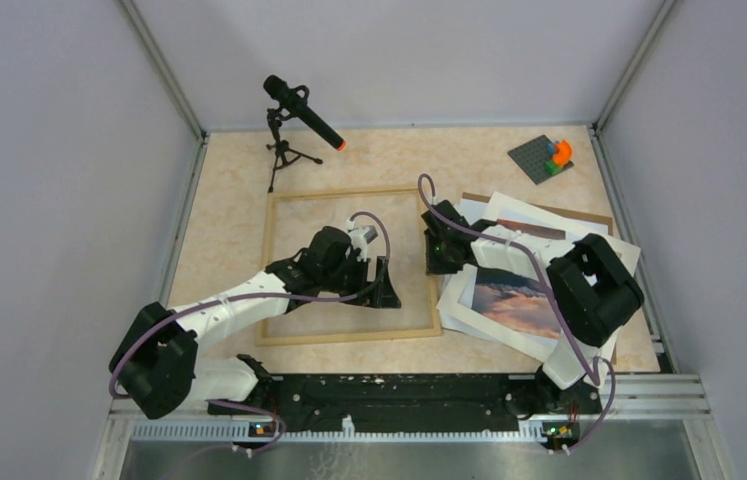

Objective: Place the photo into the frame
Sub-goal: Adjust the photo frame item on the photo frame.

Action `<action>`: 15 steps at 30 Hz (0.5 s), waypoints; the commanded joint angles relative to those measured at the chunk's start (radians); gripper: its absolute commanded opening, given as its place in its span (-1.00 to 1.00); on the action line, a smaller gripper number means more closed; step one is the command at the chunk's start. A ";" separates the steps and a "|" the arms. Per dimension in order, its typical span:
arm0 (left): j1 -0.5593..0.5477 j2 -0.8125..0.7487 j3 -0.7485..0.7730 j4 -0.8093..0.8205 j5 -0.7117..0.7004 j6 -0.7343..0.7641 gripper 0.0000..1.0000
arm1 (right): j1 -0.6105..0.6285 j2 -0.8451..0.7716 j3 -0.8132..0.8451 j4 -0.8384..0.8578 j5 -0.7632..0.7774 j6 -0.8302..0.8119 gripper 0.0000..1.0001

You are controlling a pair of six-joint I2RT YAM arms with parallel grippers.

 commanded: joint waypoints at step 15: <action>-0.017 -0.022 -0.001 0.091 0.069 0.080 0.91 | 0.008 0.045 0.028 0.030 0.013 -0.004 -0.85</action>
